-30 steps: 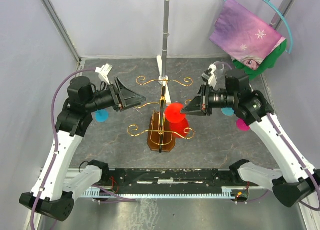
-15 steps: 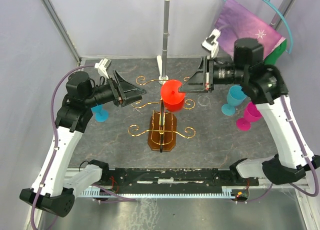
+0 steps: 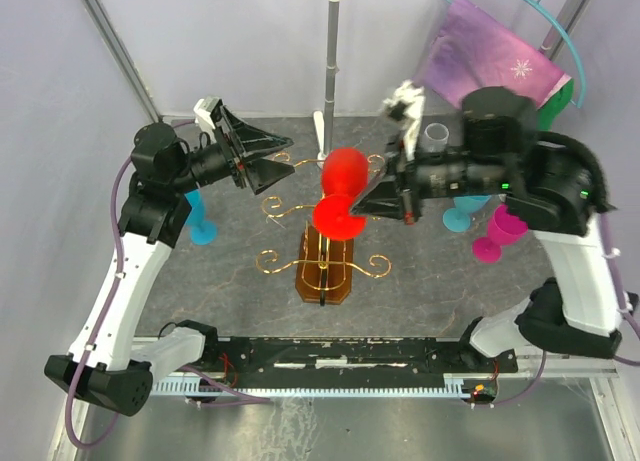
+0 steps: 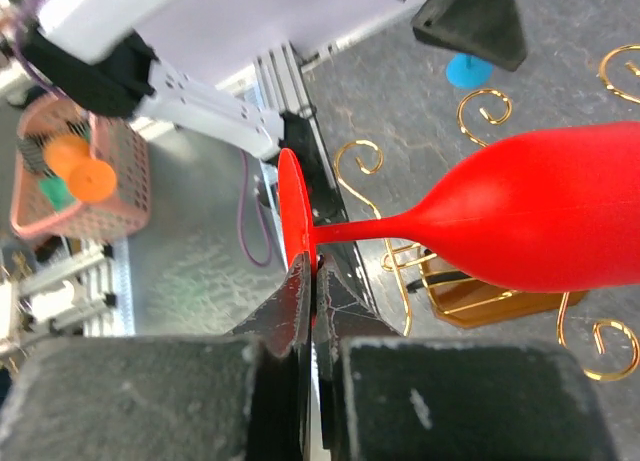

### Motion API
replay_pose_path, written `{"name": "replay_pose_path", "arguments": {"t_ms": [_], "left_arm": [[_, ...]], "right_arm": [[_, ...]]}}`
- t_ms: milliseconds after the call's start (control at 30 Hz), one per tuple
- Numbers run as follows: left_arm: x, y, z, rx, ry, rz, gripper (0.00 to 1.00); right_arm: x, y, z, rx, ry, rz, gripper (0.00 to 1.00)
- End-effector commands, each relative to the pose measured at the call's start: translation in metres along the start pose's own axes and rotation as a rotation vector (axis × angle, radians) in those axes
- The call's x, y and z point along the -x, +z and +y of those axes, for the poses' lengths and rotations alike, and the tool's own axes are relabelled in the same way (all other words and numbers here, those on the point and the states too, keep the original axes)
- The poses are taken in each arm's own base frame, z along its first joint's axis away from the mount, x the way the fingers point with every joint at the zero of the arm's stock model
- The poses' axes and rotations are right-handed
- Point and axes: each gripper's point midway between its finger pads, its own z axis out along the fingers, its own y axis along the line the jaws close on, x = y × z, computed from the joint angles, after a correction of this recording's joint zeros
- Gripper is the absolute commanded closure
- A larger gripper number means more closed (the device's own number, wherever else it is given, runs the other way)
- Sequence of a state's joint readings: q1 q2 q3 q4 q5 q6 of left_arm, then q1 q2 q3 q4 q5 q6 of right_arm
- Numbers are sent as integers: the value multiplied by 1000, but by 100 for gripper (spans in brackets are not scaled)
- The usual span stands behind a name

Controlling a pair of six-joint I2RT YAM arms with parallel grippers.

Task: Take the wine glass off the wine glass rack

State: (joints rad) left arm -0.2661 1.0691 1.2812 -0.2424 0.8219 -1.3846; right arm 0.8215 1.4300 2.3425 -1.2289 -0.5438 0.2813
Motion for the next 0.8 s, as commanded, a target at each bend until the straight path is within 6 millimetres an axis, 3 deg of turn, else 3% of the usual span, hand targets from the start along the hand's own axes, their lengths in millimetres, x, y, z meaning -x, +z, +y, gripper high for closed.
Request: {"name": "replay_pose_path", "arguments": {"t_ms": [0, 200, 433, 567, 767], "left_arm": [[-7, -9, -47, -129, -89, 30, 13], [-19, -15, -44, -120, -203, 80, 10], [-31, -22, -20, 12, -174, 77, 10], [-35, -23, -8, 55, -169, 95, 10], [-35, -23, -10, 43, -152, 103, 10]], "right_arm": [[-18, 35, -18, -70, -172, 109, 100], [-13, 49, -16, -94, -311, 106, 99], [-11, 50, -18, -142, -410, 99, 99], [-12, 54, -6, -104, -446, 92, 99], [-13, 62, 18, -36, -476, 78, 99]]}}
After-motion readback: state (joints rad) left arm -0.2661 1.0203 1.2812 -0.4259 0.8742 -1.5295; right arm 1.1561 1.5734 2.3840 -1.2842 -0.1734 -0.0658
